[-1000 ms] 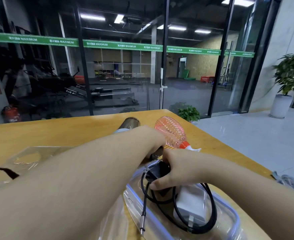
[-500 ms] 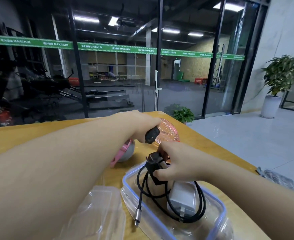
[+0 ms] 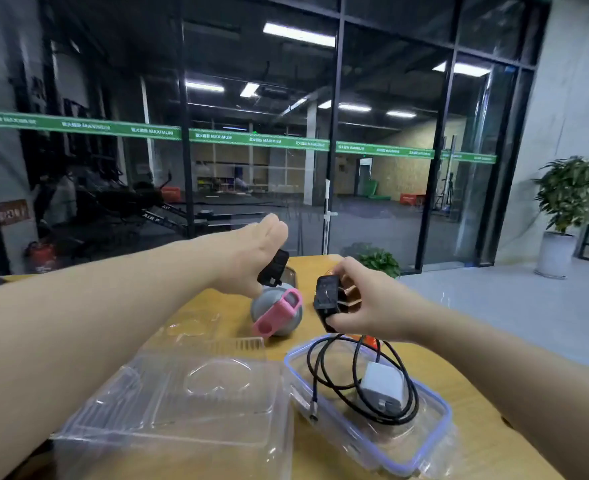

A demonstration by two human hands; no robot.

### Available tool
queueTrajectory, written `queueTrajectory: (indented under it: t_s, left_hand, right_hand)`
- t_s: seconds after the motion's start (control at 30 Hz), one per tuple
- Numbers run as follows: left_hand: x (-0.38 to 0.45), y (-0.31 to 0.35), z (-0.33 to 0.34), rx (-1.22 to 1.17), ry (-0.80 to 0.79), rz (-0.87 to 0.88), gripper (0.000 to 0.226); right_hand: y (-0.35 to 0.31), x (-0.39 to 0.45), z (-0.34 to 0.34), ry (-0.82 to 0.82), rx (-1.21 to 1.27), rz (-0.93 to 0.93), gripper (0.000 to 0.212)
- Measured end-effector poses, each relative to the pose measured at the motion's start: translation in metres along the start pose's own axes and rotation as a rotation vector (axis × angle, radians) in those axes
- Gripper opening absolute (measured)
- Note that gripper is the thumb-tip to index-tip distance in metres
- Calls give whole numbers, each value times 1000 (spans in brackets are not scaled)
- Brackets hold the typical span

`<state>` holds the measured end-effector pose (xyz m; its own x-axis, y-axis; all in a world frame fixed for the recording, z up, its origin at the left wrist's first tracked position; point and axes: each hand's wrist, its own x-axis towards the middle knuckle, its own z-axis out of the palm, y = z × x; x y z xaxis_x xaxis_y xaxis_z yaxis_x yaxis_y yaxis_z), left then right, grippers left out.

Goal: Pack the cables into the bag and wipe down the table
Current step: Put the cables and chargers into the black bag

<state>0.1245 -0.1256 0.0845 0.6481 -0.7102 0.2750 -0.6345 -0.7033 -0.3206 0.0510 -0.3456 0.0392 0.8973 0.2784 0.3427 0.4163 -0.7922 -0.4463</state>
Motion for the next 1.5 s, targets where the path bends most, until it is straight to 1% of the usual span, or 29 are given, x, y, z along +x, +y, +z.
queueTrajectory:
  t_s: [0.1, 0.2, 0.37, 0.5, 0.6, 0.7, 0.8, 0.9, 0.97, 1.03, 1.13, 1.2, 1.3, 1.37, 1.4, 1.5]
  left_hand:
    - [-38, -14, -12, 0, -18, -63, 47]
    - [-81, -27, -29, -20, -68, -182, 48]
    - [-153, -51, -57, 66, -131, -273, 49]
    - [-206, -73, -70, -3, -172, -356, 46]
    - [-245, -90, -72, -10, -219, -454, 50]
    - [-281, -104, -67, -30, -251, -535, 53]
    - [-309, -111, -62, -40, -293, -580, 47]
    - [-328, -117, -51, -30, -329, -614, 43]
    - [-336, -119, -42, -39, -336, -624, 41]
    - [-341, -119, -35, -37, -370, -630, 40]
    - [-344, -120, -21, 71, -465, -620, 43]
    - [-347, -124, -13, 109, -452, -608, 45]
    - [-354, -132, -9, 90, -397, -616, 44]
    - [-357, -135, -7, 104, -401, -634, 52]
    - [-358, -134, -5, 120, -407, -639, 56]
    - [-356, -132, -1, 141, -418, -657, 66]
  right_hand:
    - [-26, 1, 2, -17, -24, -46, 46]
    - [-61, 5, 9, -35, -54, -97, 52]
    - [-124, 15, 28, -30, -44, -224, 50]
    - [-167, 23, 50, -79, 25, -288, 52]
    - [-195, 27, 69, -122, 105, -339, 52]
    - [-223, 31, 89, -153, 135, -400, 50]
    - [-245, 36, 110, -207, 163, -440, 47]
    - [-264, 42, 131, -231, 135, -483, 51]
    - [-276, 46, 146, -255, 134, -473, 53]
    - [-285, 50, 161, -273, 121, -422, 55]
    - [-294, 58, 183, -266, 135, -305, 52]
    - [-296, 62, 197, -237, 151, -223, 48]
    - [-295, 68, 212, -164, 127, -151, 47]
    - [-295, 72, 217, -144, 135, -127, 45]
    - [-295, 74, 219, -144, 140, -119, 41]
    - [-294, 79, 225, -128, 129, -109, 14]
